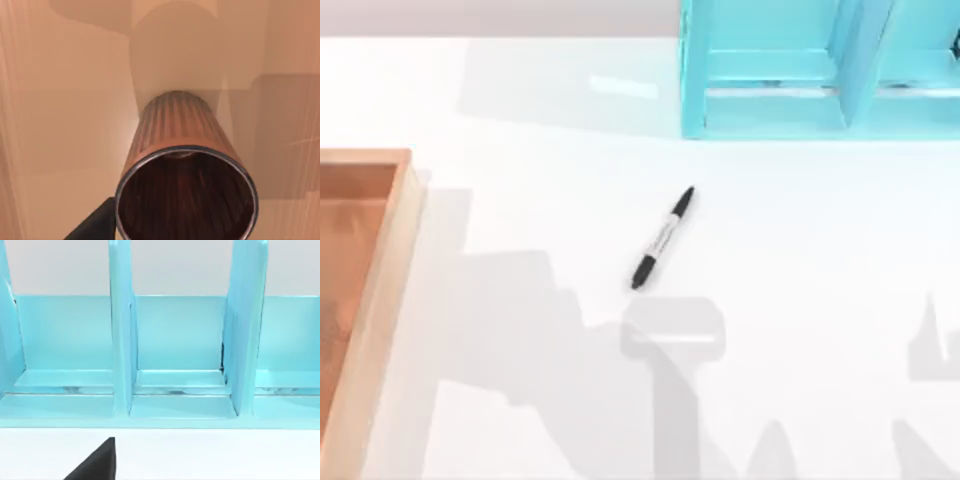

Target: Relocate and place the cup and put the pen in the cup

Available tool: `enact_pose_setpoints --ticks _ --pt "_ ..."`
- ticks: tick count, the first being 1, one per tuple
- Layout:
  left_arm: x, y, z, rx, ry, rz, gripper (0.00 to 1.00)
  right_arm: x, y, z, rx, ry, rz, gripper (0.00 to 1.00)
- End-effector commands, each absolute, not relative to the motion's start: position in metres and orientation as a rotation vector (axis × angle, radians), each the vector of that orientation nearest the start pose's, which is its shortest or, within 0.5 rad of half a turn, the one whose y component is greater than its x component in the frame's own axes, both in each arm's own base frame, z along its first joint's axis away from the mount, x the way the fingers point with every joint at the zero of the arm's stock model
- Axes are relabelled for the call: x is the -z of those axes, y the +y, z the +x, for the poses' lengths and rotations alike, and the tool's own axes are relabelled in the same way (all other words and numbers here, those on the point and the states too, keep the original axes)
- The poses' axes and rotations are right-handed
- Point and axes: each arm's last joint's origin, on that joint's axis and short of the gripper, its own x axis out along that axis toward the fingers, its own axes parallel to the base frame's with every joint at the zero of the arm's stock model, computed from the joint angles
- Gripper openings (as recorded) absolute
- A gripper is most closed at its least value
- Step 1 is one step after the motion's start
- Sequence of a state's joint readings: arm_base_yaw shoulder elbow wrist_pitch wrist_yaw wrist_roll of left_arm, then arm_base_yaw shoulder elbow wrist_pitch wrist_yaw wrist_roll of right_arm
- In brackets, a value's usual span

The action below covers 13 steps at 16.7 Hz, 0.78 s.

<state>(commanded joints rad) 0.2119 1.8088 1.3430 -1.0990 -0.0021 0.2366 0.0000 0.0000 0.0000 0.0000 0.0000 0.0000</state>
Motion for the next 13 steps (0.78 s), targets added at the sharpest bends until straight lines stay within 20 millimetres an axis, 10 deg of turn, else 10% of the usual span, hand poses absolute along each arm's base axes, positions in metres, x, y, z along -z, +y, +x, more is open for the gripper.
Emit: enact_pose_setpoints --ticks 4,9,13 --pt "-0.162 0.073 0.322 0.014 1.572 0.018 1.00 -0.160 -0.001 0.106 0.000 0.000 0.000 1.00" --pt "-0.158 0.073 0.322 0.015 1.574 0.018 1.00 -0.160 -0.001 0.106 0.000 0.000 0.000 1.00" --pt "-0.158 0.073 0.322 0.015 1.574 0.018 0.70 -0.160 -0.001 0.106 0.000 0.000 0.000 1.00"
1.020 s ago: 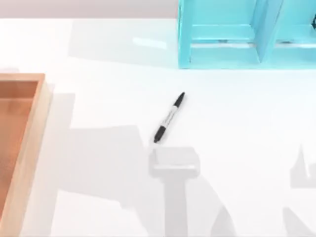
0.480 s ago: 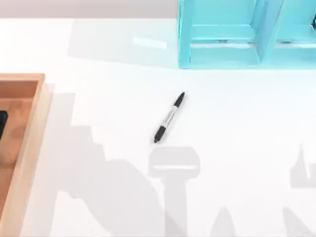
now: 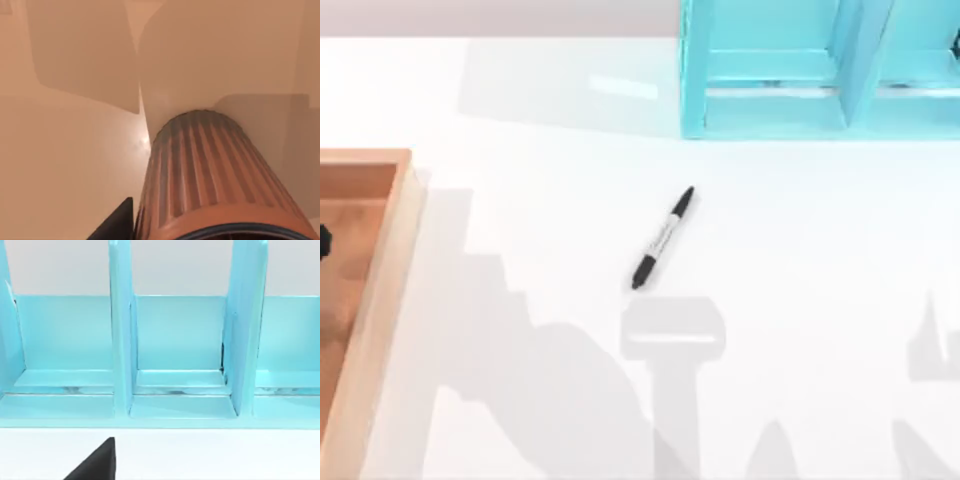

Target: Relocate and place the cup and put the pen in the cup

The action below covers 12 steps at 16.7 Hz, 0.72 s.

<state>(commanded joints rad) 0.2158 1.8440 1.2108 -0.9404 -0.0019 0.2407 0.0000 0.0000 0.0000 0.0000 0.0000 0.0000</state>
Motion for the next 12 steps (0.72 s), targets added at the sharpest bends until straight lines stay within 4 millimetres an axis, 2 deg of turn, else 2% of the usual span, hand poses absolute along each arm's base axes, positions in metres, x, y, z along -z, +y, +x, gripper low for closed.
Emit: enact_pose_setpoints --ticks 9,12 --pt "-0.1583 0.0729 0.3216 0.015 1.574 0.018 0.02 -0.1600 -0.0012 0.1057 0.000 0.000 0.000 1.00" --pt "-0.1583 0.0729 0.3216 0.015 1.574 0.018 0.00 -0.1600 -0.0012 0.1057 0.000 0.000 0.000 1.00"
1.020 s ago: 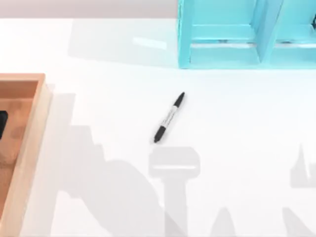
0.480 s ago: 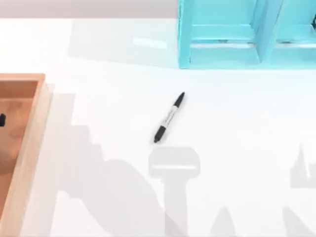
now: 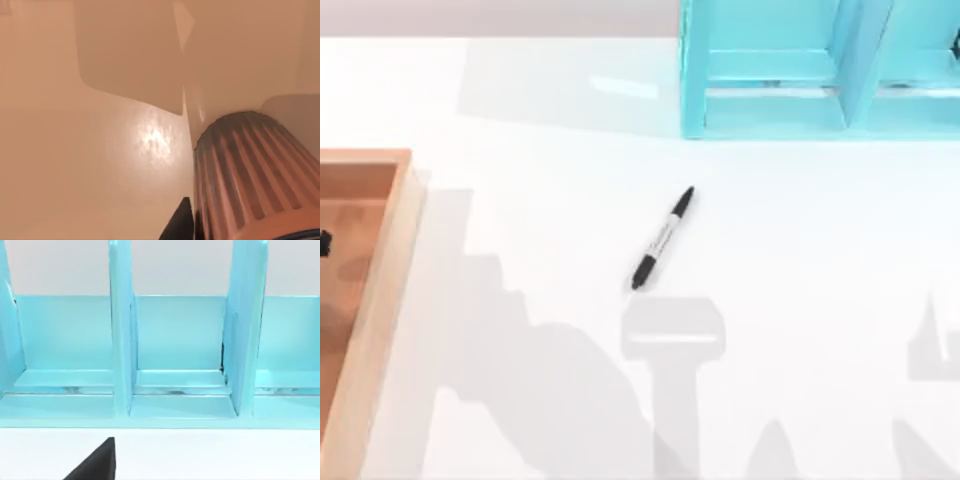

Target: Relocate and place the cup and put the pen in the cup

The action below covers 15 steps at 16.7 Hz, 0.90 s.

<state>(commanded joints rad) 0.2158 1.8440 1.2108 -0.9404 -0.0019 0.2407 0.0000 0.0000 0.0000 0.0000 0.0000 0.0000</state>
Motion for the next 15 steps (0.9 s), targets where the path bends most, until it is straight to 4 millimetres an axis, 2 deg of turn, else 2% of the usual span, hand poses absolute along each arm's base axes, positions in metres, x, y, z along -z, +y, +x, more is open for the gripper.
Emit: enact_pose_setpoints --ticks 8,12,15 --pt "-0.162 0.074 0.324 0.002 1.560 0.011 0.00 -0.160 -0.001 0.106 0.000 0.000 0.000 1.00" --pt "-0.196 0.072 0.344 -0.086 1.477 -0.046 0.00 -0.160 -0.001 0.106 0.000 0.000 0.000 1.00" --pt "-0.232 0.049 0.355 -0.119 1.439 -0.083 0.00 -0.160 -0.001 0.106 0.000 0.000 0.000 1.00"
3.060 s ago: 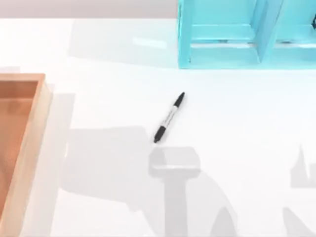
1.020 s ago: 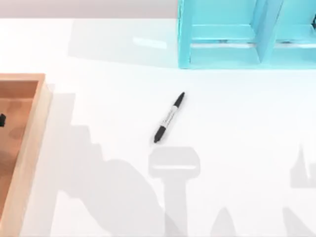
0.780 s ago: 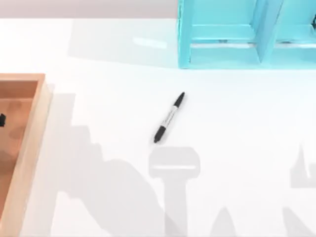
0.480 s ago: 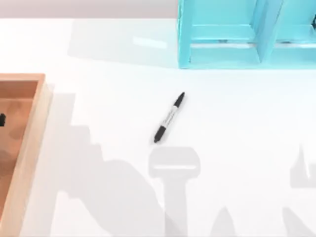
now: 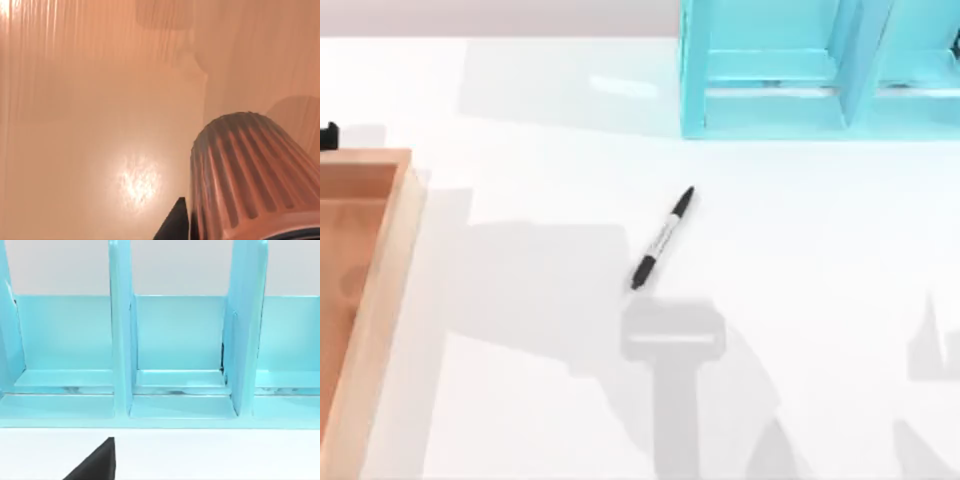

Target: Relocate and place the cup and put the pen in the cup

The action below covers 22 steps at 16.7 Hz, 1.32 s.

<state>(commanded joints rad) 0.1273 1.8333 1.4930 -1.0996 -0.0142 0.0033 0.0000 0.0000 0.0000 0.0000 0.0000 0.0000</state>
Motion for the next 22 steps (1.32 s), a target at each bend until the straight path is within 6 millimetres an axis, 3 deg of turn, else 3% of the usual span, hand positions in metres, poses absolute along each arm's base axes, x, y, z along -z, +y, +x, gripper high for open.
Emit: enact_pose_setpoints --ticks 3,6,8,10,16,22 --pt "-0.263 0.000 0.352 -0.081 1.493 -0.070 0.00 -0.160 -0.001 0.106 0.000 0.000 0.000 1.00" --pt "-0.292 -0.050 0.335 -0.022 1.548 -0.018 0.00 -0.160 -0.001 0.106 0.000 0.000 0.000 1.00" --pt "-0.305 -0.071 0.323 0.006 1.566 0.010 0.00 -0.160 -0.001 0.106 0.000 0.000 0.000 1.00" --pt "-0.309 -0.078 0.319 0.016 1.571 0.020 0.00 -0.160 -0.001 0.106 0.000 0.000 0.000 1.00" --pt "-0.302 -0.080 0.324 0.010 1.580 0.016 0.00 -0.160 -0.001 0.106 0.000 0.000 0.000 1.00" --pt "-0.238 -0.137 0.363 0.007 1.583 0.020 0.00 -0.160 -0.001 0.106 0.000 0.000 0.000 1.00"
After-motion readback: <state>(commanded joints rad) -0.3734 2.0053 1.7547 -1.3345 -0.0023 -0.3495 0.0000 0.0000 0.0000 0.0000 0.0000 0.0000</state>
